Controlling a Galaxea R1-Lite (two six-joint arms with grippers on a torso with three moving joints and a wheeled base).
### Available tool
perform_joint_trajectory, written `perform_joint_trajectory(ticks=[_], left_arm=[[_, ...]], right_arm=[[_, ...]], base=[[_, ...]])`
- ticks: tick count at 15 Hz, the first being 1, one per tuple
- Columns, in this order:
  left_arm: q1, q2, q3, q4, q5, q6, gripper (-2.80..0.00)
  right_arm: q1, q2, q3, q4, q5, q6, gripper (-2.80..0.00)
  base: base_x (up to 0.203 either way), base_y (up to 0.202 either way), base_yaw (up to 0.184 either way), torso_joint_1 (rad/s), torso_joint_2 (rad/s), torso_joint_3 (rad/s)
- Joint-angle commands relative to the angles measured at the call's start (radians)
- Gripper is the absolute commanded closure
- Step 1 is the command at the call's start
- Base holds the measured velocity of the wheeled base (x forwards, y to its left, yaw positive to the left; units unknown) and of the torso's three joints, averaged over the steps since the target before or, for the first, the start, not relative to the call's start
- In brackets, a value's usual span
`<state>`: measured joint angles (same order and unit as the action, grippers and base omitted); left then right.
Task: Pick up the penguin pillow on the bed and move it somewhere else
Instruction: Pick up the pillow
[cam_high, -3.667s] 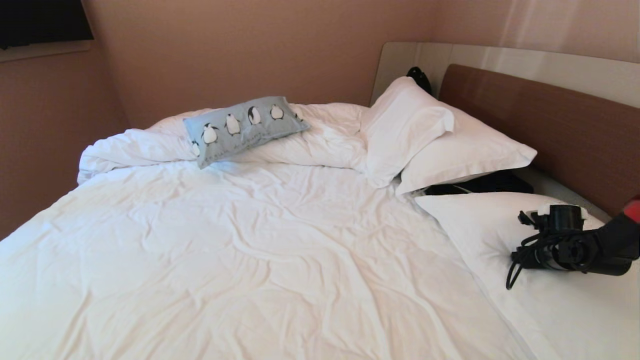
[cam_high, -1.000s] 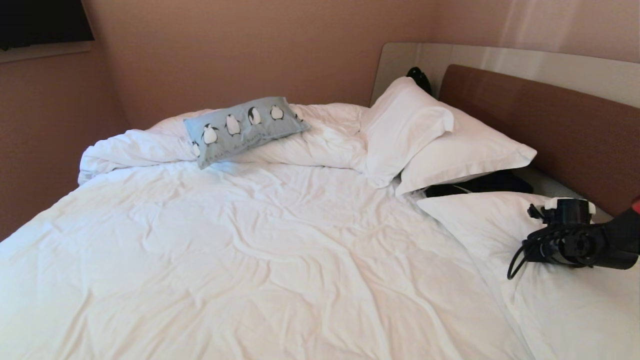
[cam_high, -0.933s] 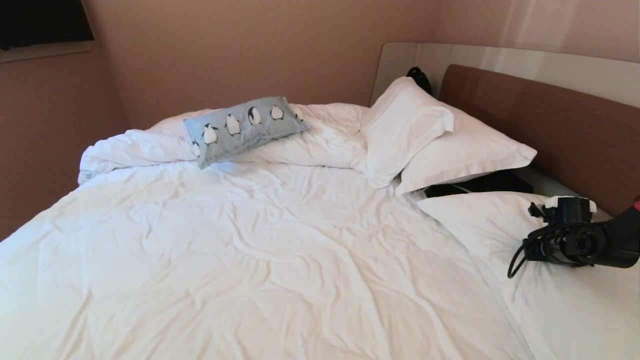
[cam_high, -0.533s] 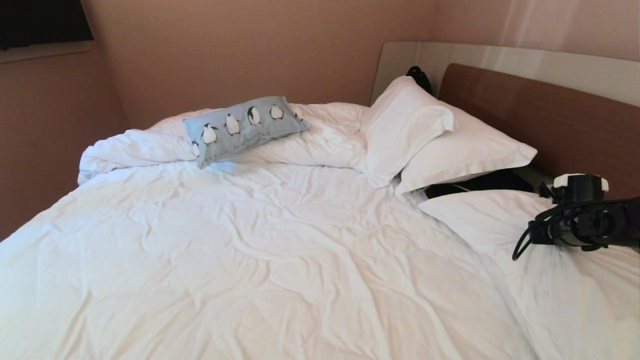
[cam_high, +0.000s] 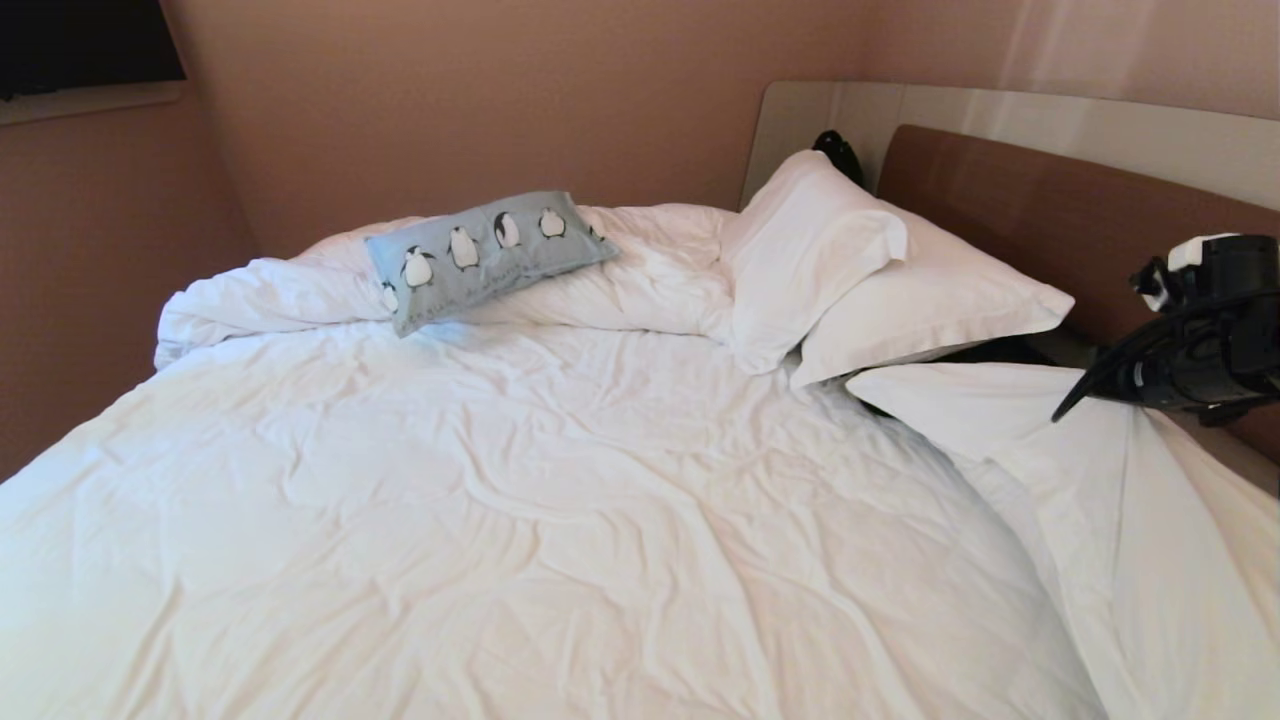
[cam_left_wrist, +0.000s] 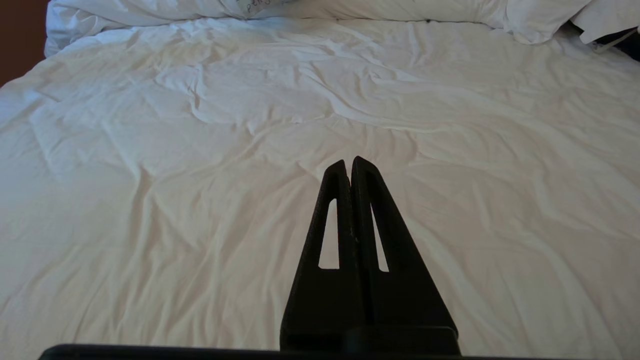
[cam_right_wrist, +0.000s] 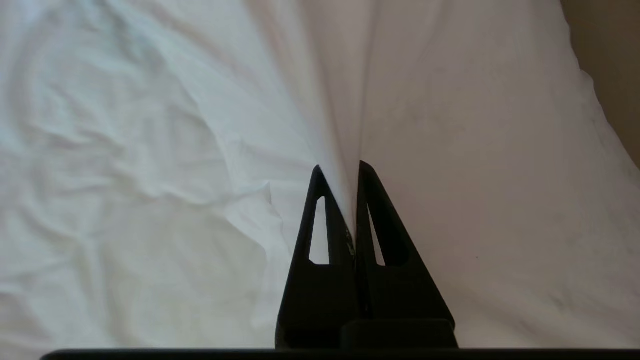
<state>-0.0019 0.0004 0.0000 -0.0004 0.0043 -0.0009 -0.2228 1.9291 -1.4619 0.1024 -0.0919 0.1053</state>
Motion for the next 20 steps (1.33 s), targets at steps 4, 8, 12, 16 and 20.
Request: perform_joint_trajectory(ticks=[4, 8, 12, 16, 20], left_arm=[[0.000, 0.000, 0.001, 0.000, 0.000, -0.001, 0.00], [0.000, 0.000, 0.000, 0.000, 0.000, -0.001, 0.00], [0.000, 0.000, 0.000, -0.001, 0.000, -0.001, 0.00], [0.000, 0.000, 0.000, 0.000, 0.000, -0.001, 0.00], [0.000, 0.000, 0.000, -0.001, 0.000, -0.001, 0.00]], right_arm=[[0.003, -0.044, -0.156, 0.481, 0.126, 0.193, 0.00], [0.026, -0.095, -0.170, 0.527, 0.208, 0.227, 0.00], [0.063, -0.138, -0.161, 0.527, 0.208, 0.258, 0.00], [0.094, -0.175, -0.159, 0.540, 0.204, 0.297, 0.00], [0.094, -0.206, -0.159, 0.540, 0.207, 0.301, 0.00]], base=[[0.000, 0.000, 0.000, 0.000, 0.00, 0.000], [0.000, 0.000, 0.000, 0.000, 0.00, 0.000], [0.000, 0.000, 0.000, 0.000, 0.00, 0.000], [0.000, 0.000, 0.000, 0.000, 0.00, 0.000], [0.000, 0.000, 0.000, 0.000, 0.00, 0.000]])
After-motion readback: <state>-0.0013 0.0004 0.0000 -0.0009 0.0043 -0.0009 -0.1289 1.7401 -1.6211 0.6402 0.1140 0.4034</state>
